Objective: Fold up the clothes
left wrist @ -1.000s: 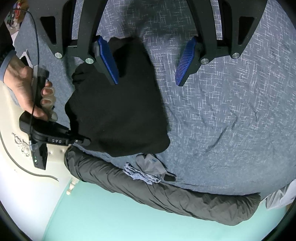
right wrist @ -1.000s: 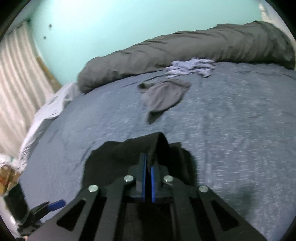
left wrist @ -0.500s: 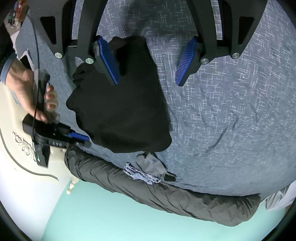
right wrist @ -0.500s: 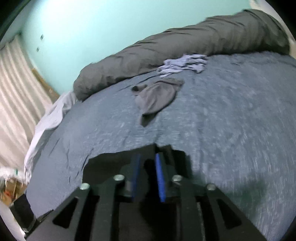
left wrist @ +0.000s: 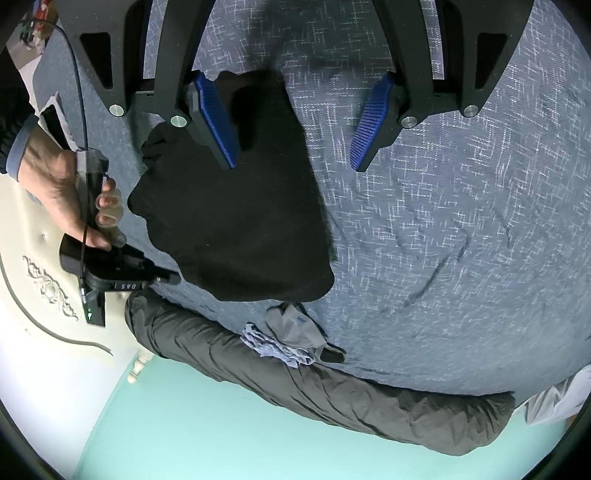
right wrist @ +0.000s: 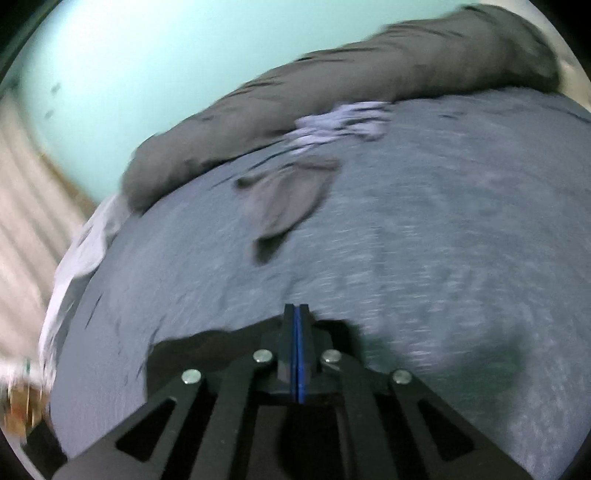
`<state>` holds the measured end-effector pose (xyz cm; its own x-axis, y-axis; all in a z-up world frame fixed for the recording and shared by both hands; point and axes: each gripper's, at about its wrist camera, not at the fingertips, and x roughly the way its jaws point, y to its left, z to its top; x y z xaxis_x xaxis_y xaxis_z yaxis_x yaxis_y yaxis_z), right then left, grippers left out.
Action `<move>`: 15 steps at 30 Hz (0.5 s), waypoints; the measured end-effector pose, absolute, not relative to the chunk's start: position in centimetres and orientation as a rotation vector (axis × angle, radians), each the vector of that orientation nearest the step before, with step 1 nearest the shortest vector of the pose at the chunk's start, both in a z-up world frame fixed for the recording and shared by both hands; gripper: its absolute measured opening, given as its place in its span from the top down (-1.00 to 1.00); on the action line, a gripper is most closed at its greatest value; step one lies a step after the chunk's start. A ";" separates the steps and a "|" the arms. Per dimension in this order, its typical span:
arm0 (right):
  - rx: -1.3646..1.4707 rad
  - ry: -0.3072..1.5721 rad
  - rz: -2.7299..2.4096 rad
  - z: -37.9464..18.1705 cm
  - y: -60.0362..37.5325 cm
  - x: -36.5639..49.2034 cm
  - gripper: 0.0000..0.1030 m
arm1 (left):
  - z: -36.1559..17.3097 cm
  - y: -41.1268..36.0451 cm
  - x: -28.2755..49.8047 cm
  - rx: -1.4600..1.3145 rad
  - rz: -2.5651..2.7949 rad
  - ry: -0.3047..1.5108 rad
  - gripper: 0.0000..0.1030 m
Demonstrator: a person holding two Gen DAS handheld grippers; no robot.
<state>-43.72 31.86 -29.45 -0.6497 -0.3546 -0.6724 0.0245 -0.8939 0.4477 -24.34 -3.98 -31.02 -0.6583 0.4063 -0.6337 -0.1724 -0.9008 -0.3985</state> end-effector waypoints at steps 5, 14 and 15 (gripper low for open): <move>1.105 -0.633 -2.487 -28.8 31.3 -42.2 0.71 | -31.0 -4.0 -24.5 -1.085 2.566 -0.449 -0.31; 1.181 -0.442 -2.448 -29.7 28.3 -42.5 0.66 | -30.9 -4.1 -24.4 -1.081 2.565 -0.452 -0.31; 1.194 -0.449 -2.442 -30.1 28.3 -42.6 0.84 | -30.9 -4.1 -24.4 -1.082 2.564 -0.454 -0.31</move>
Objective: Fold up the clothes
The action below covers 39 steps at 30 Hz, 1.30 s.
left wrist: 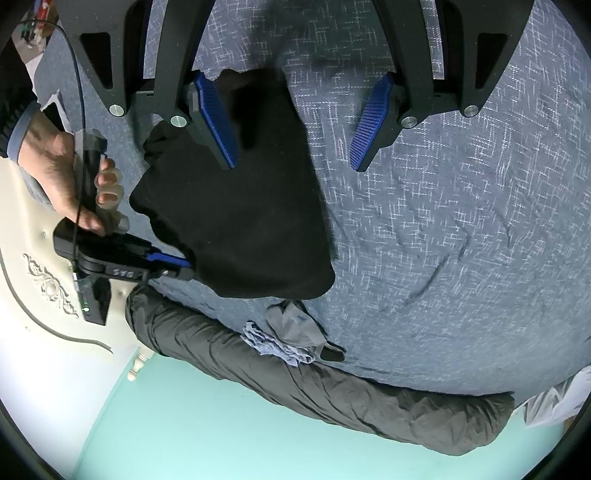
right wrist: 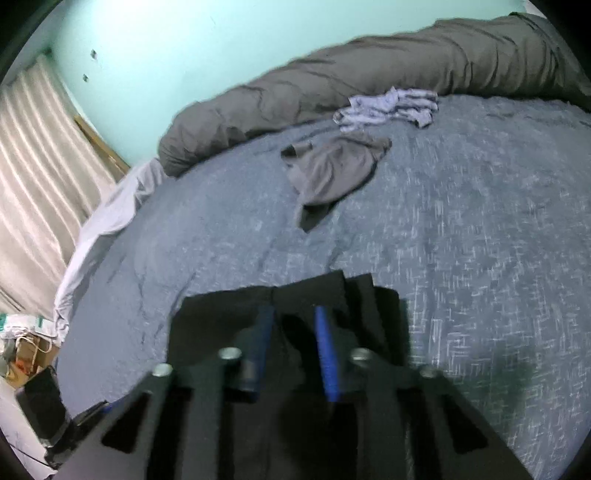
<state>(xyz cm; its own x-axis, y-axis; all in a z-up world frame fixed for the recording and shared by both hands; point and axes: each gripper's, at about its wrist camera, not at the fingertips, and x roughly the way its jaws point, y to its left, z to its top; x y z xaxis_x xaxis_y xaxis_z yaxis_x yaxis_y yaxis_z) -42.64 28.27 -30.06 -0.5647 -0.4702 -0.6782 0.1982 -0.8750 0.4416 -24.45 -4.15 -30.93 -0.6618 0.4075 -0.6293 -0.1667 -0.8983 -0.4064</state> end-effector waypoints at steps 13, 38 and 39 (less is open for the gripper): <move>1.171 -0.556 -2.447 -29.7 29.9 -43.1 0.75 | -31.0 -4.6 -24.6 -1.082 2.571 -0.470 -0.31; 1.221 -0.426 -2.450 -30.9 29.6 -43.3 0.12 | -31.2 -4.7 -24.7 -1.087 2.569 -0.481 -0.31; 1.215 -0.410 -2.440 -30.9 29.3 -43.2 0.12 | -31.2 -4.7 -24.7 -1.087 2.569 -0.482 -0.31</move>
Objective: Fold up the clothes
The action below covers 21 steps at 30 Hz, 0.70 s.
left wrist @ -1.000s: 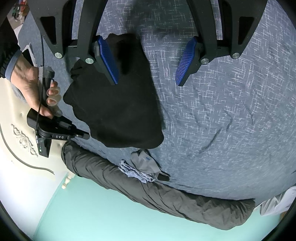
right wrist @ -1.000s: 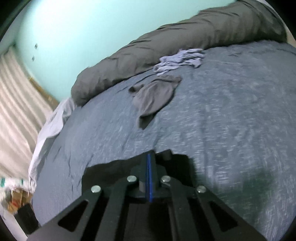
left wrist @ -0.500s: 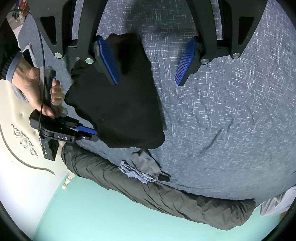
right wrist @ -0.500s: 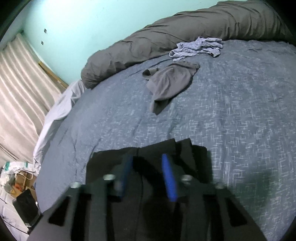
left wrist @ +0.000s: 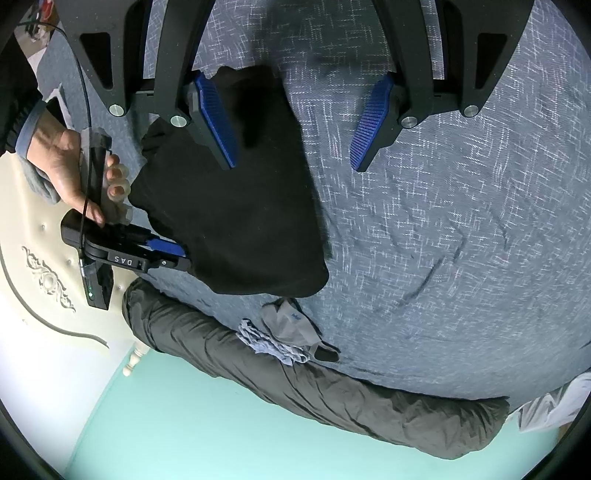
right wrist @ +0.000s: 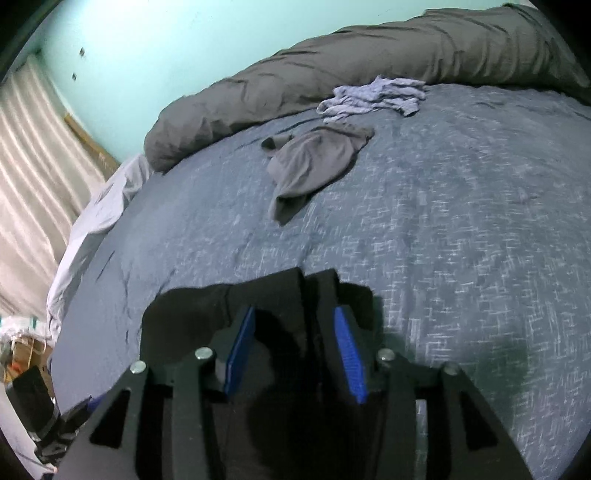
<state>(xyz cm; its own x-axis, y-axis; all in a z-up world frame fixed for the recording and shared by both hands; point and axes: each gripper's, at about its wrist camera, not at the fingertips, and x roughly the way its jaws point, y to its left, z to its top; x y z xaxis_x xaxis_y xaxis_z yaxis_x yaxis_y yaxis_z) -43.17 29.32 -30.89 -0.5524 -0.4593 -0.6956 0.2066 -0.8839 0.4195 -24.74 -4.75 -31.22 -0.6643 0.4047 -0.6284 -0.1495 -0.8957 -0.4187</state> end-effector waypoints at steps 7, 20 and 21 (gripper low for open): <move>1.166 -0.377 -2.369 -30.7 28.9 -42.4 0.19 | -31.2 -4.6 -24.8 -1.090 2.569 -0.482 -0.31; 1.101 -0.513 -2.295 -30.0 29.7 -41.4 0.56 | -31.2 -4.7 -24.8 -1.086 2.571 -0.487 -0.31; 1.098 -0.513 -2.281 -29.9 29.4 -41.5 0.58 | -31.2 -4.7 -24.8 -1.085 2.571 -0.487 -0.31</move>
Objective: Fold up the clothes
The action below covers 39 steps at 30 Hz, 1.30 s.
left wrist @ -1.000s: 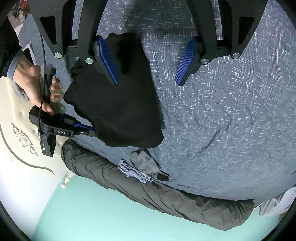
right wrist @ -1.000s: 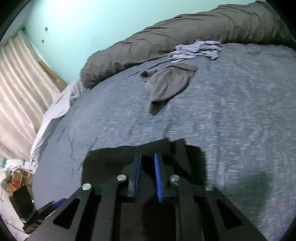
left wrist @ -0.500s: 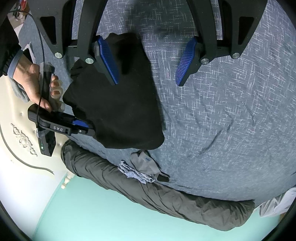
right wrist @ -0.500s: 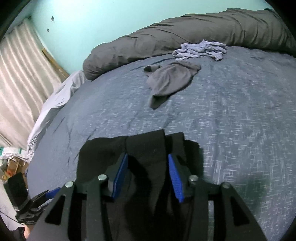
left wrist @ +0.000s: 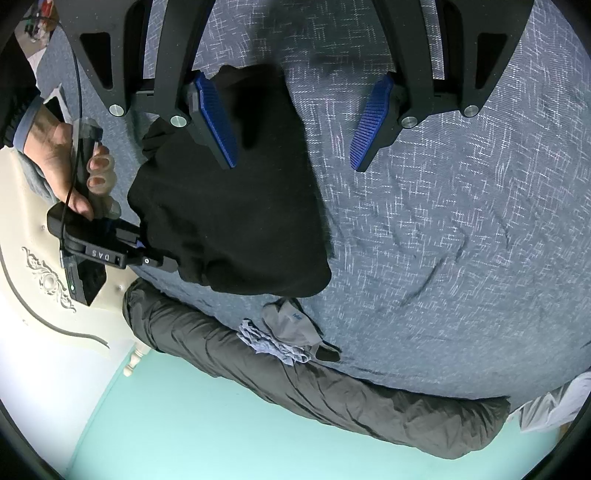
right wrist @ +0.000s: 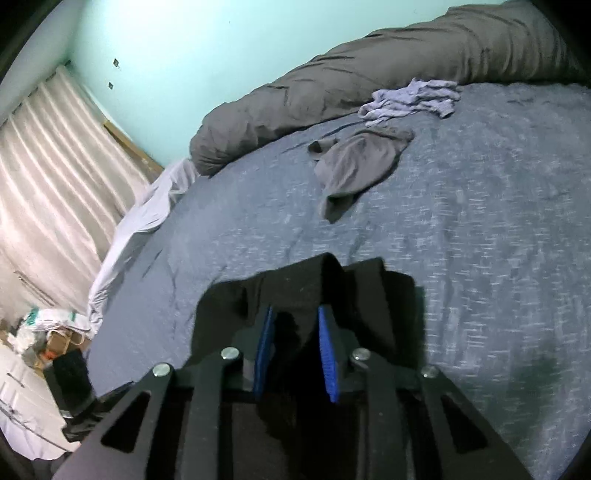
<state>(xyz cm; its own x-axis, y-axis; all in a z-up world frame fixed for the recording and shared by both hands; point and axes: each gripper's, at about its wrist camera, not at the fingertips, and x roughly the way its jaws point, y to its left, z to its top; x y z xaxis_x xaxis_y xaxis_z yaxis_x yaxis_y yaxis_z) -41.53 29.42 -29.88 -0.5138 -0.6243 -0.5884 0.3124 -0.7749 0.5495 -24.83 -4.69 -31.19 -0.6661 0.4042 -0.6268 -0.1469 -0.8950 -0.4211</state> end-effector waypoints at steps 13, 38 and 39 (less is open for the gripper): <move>1.131 -0.405 -2.258 -29.0 28.4 -40.3 0.59 | -31.0 -4.7 -24.9 -1.076 2.573 -0.493 -0.31; 1.237 -0.681 -2.509 -31.7 31.4 -43.0 0.95 | -31.3 -5.1 -25.0 -1.080 2.568 -0.503 -0.31; 1.245 -0.686 -2.511 -32.1 31.5 -43.0 0.95 | -31.3 -5.2 -25.1 -1.081 2.567 -0.505 -0.31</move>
<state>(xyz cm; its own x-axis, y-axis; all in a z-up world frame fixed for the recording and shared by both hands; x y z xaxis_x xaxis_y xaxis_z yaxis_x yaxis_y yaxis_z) -42.99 31.47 -32.10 -0.6015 -0.4221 -0.6783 0.0185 -0.8561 0.5164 -25.07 -5.20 -31.33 -0.6677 0.4101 -0.6214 -0.1444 -0.8901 -0.4323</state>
